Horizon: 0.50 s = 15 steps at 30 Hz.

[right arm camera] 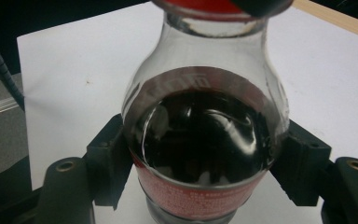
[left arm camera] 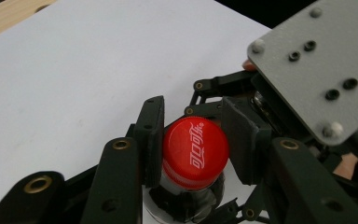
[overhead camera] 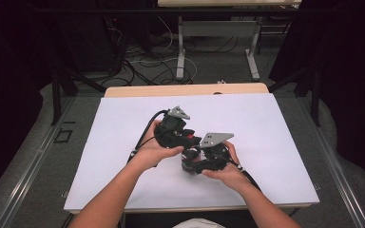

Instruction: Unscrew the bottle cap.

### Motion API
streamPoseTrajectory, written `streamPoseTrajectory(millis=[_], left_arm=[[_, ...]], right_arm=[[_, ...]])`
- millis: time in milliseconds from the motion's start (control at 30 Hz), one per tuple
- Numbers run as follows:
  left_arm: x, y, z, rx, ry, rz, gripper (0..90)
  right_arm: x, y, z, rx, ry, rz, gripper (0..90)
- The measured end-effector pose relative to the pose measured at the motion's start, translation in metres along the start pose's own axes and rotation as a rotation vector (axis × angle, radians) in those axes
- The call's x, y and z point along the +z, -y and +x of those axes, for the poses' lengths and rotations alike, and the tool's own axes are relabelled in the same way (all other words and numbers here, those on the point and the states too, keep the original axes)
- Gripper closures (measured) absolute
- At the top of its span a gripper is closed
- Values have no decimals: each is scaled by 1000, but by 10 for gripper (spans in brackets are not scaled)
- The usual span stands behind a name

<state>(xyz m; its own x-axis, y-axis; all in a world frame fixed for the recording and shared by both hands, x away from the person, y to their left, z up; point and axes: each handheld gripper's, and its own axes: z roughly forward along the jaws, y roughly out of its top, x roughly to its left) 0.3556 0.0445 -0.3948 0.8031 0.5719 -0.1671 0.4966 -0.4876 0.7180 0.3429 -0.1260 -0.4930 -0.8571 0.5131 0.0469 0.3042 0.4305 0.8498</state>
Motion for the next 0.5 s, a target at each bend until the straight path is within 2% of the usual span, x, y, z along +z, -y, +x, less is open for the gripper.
streamPoseTrajectory(millis=[33,67,100,133,167,200,233,333,400,467,500], left_arm=[[0,-1,-2,-5,-35,4,613],[1,-1,-8,-54,-85,-5,613],[1,-1,-8,-54,-85,-5,612],[1,-2,-11,-91,-109,0,612],[3,-1,-14,-118,-139,-24,613],[4,-1,-18,-168,-163,-34,612],[6,-1,-20,-193,-183,-40,612],[6,-1,-20,-203,-213,-28,611],[7,-2,-21,-215,-223,-24,610],[7,-3,-21,-212,-212,-19,584],[7,-3,-19,-204,-188,-21,584]], right_arm=[[0,0,0,-2,0,2,296],[0,0,0,-2,8,3,296],[-1,-1,1,-4,12,16,296],[0,0,1,-7,30,6,296],[0,0,2,-14,44,2,296],[0,0,2,-10,52,6,296],[0,0,2,-13,56,19,296],[1,1,3,-10,73,12,296],[1,1,2,-6,67,20,296],[0,1,1,4,51,19,296],[0,1,1,4,51,19,296]])
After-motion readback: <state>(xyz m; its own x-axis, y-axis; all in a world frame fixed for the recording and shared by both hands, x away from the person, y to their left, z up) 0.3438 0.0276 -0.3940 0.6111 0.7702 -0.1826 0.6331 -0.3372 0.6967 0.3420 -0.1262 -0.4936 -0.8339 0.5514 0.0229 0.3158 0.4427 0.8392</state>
